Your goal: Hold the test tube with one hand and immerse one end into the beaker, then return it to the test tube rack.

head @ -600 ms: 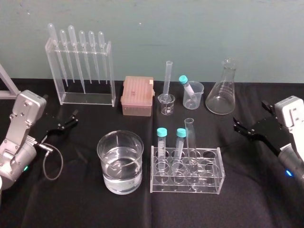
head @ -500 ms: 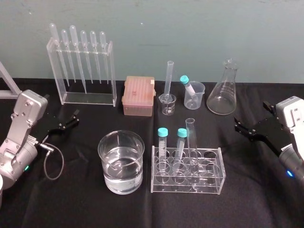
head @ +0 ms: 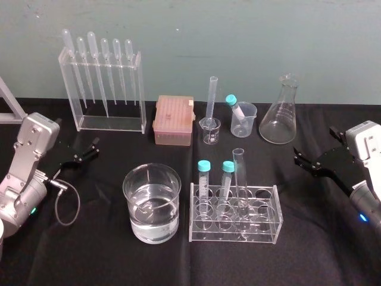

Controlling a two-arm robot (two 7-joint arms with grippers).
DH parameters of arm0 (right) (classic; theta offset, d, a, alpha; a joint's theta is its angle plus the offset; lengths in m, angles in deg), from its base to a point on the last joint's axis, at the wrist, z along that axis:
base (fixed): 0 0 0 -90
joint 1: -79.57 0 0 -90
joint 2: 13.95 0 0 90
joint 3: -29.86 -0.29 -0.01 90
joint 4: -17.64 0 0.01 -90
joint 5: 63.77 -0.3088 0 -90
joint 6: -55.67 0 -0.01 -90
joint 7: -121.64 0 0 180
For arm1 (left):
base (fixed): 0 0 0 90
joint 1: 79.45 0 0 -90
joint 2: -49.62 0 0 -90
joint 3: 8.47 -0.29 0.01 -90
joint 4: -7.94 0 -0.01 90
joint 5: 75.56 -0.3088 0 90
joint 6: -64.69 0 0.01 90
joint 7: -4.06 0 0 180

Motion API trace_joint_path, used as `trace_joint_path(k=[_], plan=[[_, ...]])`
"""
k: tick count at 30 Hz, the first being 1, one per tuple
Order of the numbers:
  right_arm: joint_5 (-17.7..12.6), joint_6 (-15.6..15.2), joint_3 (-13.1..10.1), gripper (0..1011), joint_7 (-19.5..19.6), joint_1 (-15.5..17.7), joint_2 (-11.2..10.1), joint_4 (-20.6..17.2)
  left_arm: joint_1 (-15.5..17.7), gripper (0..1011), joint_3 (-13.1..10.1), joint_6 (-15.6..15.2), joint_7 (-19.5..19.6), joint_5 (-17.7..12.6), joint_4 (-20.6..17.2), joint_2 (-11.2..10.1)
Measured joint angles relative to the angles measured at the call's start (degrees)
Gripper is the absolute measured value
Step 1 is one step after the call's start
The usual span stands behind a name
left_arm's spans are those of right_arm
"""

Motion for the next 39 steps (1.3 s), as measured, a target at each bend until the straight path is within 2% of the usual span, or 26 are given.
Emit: trace_joint_path(k=[39], plan=[[0.0,0.0,0.0,1000,0.0,0.0,0.0,0.0,0.0,1000,0.0,0.0,0.0,0.0,0.0,0.0]])
